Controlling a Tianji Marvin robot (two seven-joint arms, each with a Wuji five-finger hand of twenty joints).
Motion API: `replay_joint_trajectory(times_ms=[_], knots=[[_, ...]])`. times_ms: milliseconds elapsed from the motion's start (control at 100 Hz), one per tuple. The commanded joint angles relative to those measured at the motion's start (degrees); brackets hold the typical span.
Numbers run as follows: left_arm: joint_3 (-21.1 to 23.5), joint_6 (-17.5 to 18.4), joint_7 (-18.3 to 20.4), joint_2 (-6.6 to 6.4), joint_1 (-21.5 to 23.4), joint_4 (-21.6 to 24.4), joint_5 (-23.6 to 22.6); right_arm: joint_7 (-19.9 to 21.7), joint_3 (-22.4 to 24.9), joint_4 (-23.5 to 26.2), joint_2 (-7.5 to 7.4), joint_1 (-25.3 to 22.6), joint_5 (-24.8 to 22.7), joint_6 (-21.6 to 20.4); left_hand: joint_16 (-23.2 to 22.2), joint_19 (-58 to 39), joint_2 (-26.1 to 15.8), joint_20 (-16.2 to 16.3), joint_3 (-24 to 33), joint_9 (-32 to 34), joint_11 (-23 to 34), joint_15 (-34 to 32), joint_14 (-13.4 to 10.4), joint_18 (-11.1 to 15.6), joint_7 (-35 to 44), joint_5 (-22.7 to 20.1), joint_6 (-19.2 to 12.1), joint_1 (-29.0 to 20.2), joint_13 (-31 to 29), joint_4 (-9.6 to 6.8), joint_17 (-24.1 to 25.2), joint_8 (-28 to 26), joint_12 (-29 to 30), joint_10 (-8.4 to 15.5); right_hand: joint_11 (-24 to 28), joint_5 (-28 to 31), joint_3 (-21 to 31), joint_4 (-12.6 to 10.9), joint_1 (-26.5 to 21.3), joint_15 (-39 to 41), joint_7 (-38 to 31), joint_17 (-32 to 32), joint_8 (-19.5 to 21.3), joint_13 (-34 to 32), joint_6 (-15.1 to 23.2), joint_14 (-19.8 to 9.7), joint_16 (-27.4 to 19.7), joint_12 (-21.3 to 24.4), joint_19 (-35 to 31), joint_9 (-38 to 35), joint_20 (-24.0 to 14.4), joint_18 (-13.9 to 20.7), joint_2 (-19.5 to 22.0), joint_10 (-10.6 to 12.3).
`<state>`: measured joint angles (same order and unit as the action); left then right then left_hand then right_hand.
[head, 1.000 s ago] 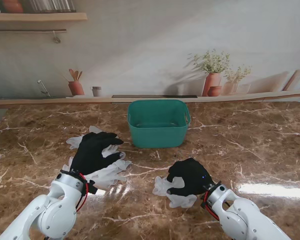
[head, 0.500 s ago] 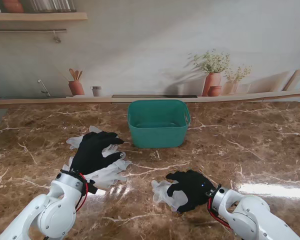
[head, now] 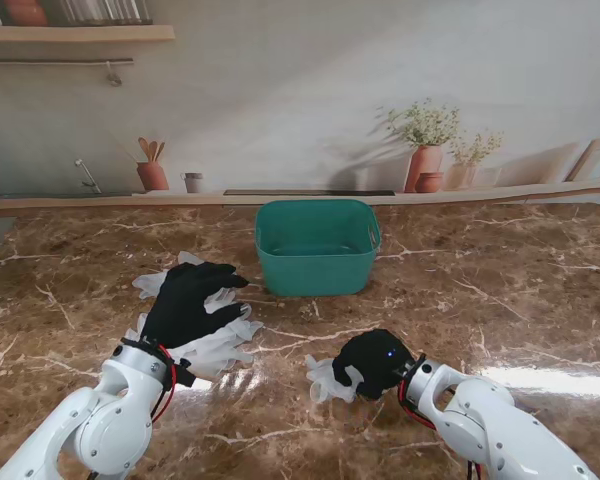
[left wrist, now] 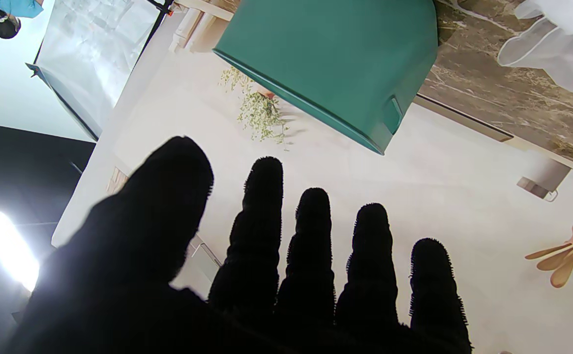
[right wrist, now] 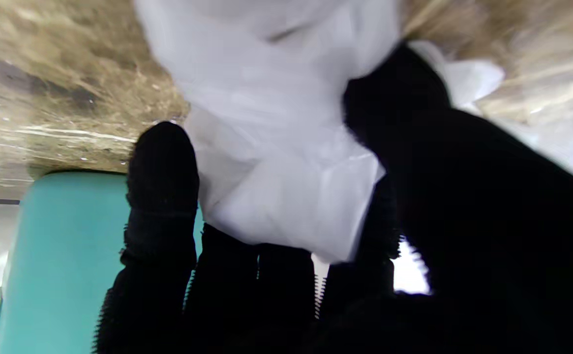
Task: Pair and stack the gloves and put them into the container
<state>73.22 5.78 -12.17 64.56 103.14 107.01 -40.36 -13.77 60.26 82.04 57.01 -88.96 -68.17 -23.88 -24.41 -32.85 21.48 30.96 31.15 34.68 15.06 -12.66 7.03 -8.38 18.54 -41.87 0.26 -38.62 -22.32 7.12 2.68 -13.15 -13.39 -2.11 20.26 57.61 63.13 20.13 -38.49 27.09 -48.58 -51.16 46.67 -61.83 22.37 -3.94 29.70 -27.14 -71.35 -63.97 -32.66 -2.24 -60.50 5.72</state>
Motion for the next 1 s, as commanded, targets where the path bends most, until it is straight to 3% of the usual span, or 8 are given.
replay_joint_trajectory(times_ms=[0,150,610,800,990], knots=[[-0.07,0.12,-0.01,0.13,0.22,-0.12,0.01,1.44,-0.52,-3.23,0.61,-0.45,1.09,0.34,0.58,1.58,-2.18,0.0,-1.41,0.55,-1.2,2.0,-2.85,0.15,0.47,-0.47,-1.61,-0.55,-1.54,-1.06,1.09,-0.16,0.58,1.66,2.74,3.03,2.83,-2.77,-5.81,11.36,-2.7,-4.37,-2.83,-9.91,-0.44,0.39,2.9,-6.44,-5.01,-8.43,1.72,1.1,-0.11,1.37],[-0.12,0.12,0.34,0.07,0.16,-0.19,0.07,-1.68,-0.82,-3.5,1.42,0.56,2.8,0.05,0.53,1.77,-2.26,0.09,-1.59,0.6,-1.17,1.96,-2.72,0.15,0.44,-0.51,-1.43,-0.66,-1.49,-1.09,1.05,-0.14,0.56,1.5,6.73,4.71,2.45,-2.87,-6.68,19.27,-3.84,-8.86,-7.41,-12.34,-1.5,0.25,3.73,-9.07,-8.58,-12.73,3.46,1.91,-0.96,1.7],[-0.18,-0.67,0.2,0.14,0.39,-0.1,0.23,-3.92,5.38,8.25,3.53,3.3,3.85,0.0,0.46,2.2,-2.44,0.32,-2.0,0.56,-1.09,1.81,-2.88,0.31,0.17,-0.26,-1.18,-0.77,-1.45,-1.19,1.02,-0.02,0.51,1.39,7.68,4.86,2.79,-2.92,-6.49,21.42,-4.58,-10.08,-8.62,-12.47,-1.71,0.41,4.0,-10.5,-9.15,-12.84,4.27,2.47,-0.52,1.61],[0.06,-0.86,0.38,0.14,0.58,0.05,0.39,-3.4,5.74,10.06,4.01,8.42,4.05,1.17,0.49,2.32,-2.42,0.39,-1.95,0.48,-1.09,1.86,-2.85,0.36,0.01,-0.1,-1.16,-0.8,-1.4,-1.23,0.98,0.05,0.5,1.38,7.55,4.51,2.75,-2.93,-6.24,21.39,-4.66,-10.15,-8.81,-12.45,-1.46,0.18,3.87,-10.56,-9.29,-12.79,4.33,2.77,-0.15,1.77],[0.33,-1.02,0.52,0.12,0.76,0.21,0.4,-2.54,2.33,6.37,4.53,16.48,5.54,3.34,0.52,2.42,-2.34,0.49,-1.85,0.48,-1.11,1.95,-3.02,0.42,-0.01,-0.06,-1.19,-0.65,-1.35,-1.24,0.99,0.06,0.52,1.5,7.4,4.32,2.66,-3.04,-6.16,21.0,-4.76,-9.76,-8.87,-12.29,-1.33,0.0,3.74,-10.69,-9.14,-12.56,4.42,2.88,0.54,1.95]])
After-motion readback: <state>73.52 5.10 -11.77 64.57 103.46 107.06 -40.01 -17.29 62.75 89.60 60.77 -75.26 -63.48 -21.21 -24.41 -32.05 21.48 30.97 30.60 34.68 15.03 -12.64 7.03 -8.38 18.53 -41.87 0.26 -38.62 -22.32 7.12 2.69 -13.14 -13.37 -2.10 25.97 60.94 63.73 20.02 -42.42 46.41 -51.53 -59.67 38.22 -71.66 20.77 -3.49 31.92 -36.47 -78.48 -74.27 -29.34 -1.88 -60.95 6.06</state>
